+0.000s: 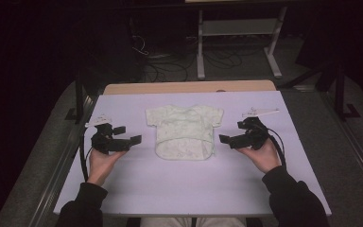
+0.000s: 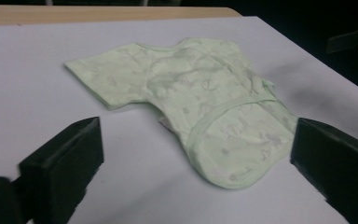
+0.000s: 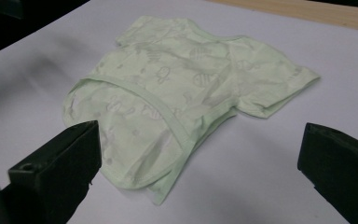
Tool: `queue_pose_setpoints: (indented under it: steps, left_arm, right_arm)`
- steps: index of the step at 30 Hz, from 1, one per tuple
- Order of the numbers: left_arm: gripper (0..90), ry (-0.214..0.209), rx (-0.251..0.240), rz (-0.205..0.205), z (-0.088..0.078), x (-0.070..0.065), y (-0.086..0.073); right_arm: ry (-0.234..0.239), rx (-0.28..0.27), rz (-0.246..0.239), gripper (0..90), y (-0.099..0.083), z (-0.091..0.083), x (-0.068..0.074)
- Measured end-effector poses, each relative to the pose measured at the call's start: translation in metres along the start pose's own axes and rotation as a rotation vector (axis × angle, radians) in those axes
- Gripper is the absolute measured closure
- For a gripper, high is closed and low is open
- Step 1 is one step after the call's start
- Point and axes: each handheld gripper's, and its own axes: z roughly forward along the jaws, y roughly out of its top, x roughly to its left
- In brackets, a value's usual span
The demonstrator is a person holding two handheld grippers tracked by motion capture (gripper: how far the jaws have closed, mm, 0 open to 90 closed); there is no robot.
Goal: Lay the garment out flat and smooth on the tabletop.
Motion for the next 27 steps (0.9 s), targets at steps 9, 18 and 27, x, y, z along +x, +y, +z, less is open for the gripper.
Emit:
queue_pose_setpoints:
  steps: [9,18,27]
  left_arm:
    - [0.0,0.021,-0.027,0.028,-0.019,0.007,-0.005]
    - [0.0,0.045,-0.046,0.031,-0.034,0.014,-0.014]
    - [0.0,0.069,-0.046,0.019,-0.047,0.021,-0.03]
  right_arm:
    - [-0.032,-0.029,-0.001,0.0,-0.002,-0.021,-0.011]
    - [-0.062,-0.021,-0.003,0.0,-0.013,-0.036,-0.019]
    - [-0.07,-0.045,-0.021,0.0,-0.031,-0.048,-0.021]
